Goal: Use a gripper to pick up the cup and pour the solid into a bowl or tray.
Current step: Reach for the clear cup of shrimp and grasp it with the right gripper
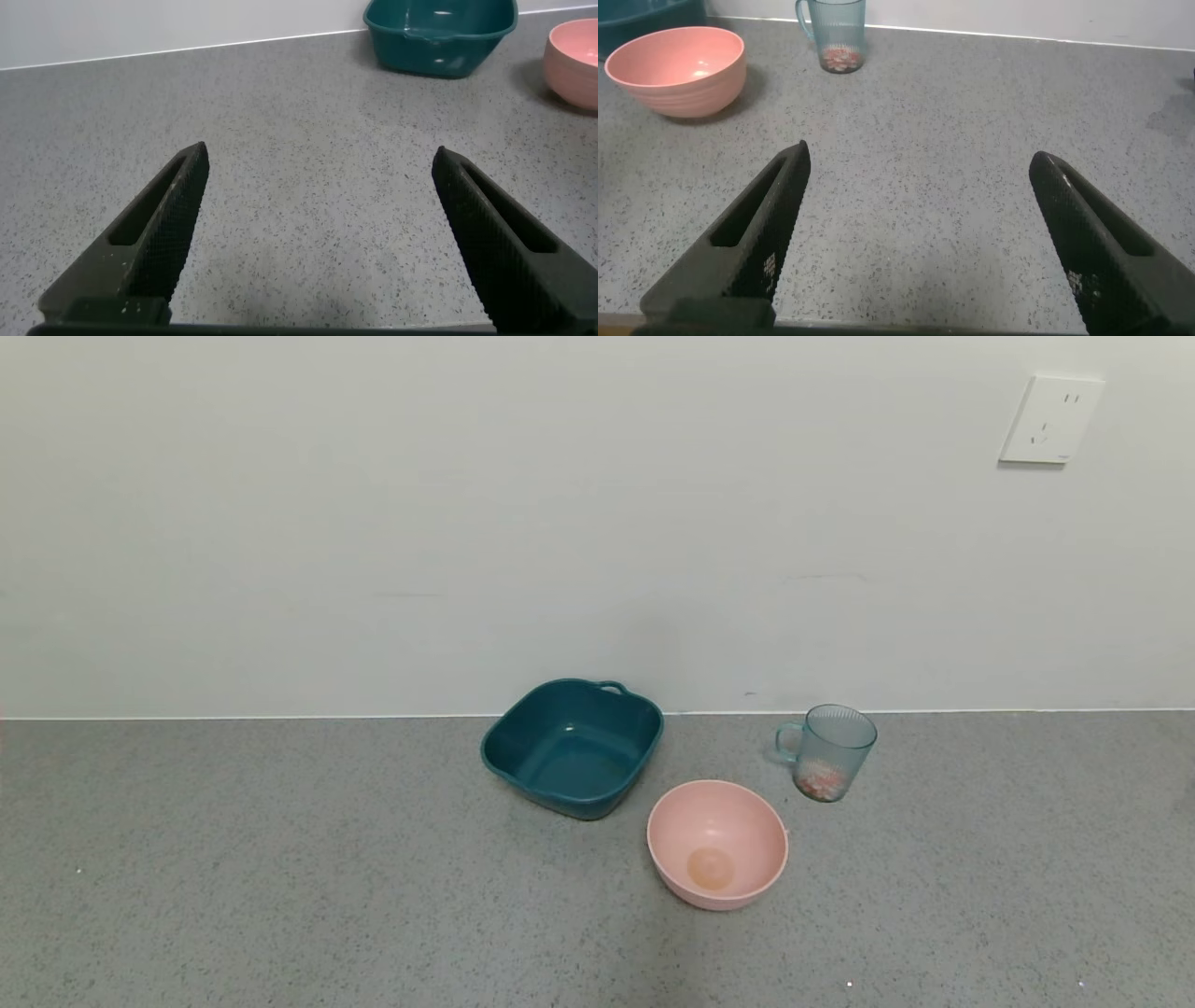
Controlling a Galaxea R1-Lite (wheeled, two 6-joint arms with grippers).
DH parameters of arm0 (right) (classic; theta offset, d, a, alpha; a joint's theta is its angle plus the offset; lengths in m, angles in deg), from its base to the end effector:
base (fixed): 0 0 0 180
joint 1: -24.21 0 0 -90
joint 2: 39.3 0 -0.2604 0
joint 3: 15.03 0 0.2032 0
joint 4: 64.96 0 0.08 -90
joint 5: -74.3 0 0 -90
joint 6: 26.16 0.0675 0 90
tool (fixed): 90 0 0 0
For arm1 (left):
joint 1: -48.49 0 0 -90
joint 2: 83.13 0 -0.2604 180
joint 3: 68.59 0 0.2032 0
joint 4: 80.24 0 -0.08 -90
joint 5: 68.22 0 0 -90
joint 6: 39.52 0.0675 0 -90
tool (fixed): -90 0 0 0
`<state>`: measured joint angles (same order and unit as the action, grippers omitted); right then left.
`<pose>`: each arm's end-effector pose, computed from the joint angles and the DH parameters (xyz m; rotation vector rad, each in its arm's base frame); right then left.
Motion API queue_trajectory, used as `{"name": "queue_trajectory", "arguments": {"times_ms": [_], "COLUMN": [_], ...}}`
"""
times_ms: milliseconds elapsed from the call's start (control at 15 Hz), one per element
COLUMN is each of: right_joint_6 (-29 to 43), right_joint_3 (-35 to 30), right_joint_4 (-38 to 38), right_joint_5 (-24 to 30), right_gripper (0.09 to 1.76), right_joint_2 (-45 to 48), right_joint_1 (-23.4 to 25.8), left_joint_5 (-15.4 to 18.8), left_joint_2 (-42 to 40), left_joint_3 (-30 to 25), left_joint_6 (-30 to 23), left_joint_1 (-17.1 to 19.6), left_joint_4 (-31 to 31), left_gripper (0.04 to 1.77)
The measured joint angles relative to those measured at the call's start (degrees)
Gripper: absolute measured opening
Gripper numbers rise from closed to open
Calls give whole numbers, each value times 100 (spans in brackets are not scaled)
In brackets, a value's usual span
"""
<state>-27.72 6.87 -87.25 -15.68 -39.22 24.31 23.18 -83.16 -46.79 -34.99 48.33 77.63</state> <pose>0.0755 -0.0001 0.0749 -0.0272 0.0054 -0.0013 0.0757 -0.0019 0.0747 0.0790 0.0042 -0.0274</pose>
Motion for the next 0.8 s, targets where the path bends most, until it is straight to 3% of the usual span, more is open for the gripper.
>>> {"name": "queue_trajectory", "arguments": {"times_ms": [400,600,800], "right_joint_6": [-11,-78,-149], "right_joint_3": [262,863,1418], "right_joint_4": [-249,-929,-1075], "right_joint_5": [24,35,27], "right_gripper": [171,171,171], "right_joint_2": [0,-48,-591], "right_joint_1": [4,1,-20], "left_joint_5": [0,0,0], "left_joint_2": [0,0,0], "left_joint_3": [0,0,0], "left_joint_6": [1,1,0], "left_joint_1": [0,0,0], "left_joint_4": [0,0,0], "left_gripper": [172,172,172]}}
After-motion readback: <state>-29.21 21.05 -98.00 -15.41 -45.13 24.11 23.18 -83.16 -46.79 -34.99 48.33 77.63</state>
